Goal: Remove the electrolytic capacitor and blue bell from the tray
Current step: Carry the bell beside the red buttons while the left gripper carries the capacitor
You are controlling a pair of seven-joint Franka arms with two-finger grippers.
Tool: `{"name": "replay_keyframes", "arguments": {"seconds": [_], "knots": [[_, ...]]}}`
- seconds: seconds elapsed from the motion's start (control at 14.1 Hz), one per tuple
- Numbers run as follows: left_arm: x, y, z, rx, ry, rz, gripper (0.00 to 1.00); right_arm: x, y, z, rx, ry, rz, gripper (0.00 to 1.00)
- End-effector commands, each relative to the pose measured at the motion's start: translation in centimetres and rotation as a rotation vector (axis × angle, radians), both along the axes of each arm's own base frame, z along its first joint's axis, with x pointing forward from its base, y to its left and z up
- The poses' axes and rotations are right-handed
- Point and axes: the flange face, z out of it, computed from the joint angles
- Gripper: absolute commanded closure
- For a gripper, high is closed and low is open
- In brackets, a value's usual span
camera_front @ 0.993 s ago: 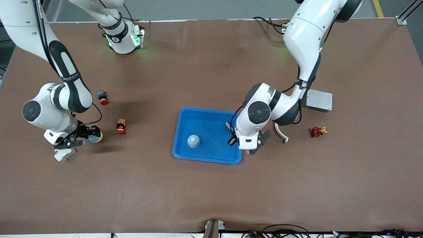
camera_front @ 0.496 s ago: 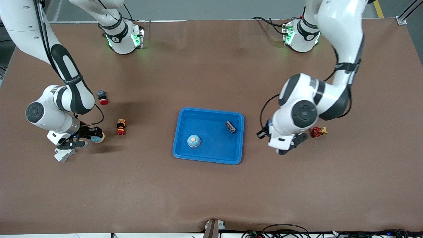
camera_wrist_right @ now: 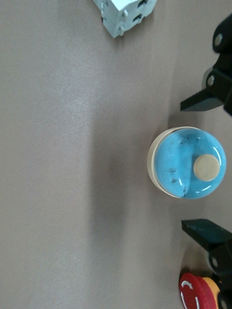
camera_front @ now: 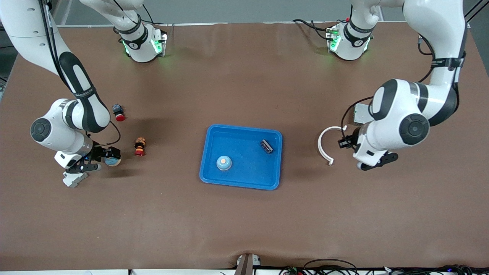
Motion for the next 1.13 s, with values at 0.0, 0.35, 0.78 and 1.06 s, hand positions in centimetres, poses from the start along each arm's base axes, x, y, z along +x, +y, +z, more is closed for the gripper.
{"name": "replay_keyframes", "arguments": {"seconds": [0.0, 0.35, 0.78, 1.06], "knots": [[-0.5, 2.4, -1.0, 0.025, -0.028, -0.083, 1.0, 1.1, 0.4, 3.6, 0.028, 0.019, 0.005, 0.0], [-1.6, 5.5, -5.4, 0.012, -0.077, -0.137, 1.0, 3.8, 7.0, 10.1, 0.035, 0.029, -0.036, 0.0], [-1.6, 1.8, -12.4, 0.022, -0.081, -0.213, 1.0, 4.5, 22.1, 13.5, 0.035, 0.015, -0.212, 0.0], [-1.5, 1.8, -14.7, 0.018, -0.087, -0.211, 1.0, 2.5, 33.3, 12.8, 0.04, 0.023, -0.329, 0.0]]}}
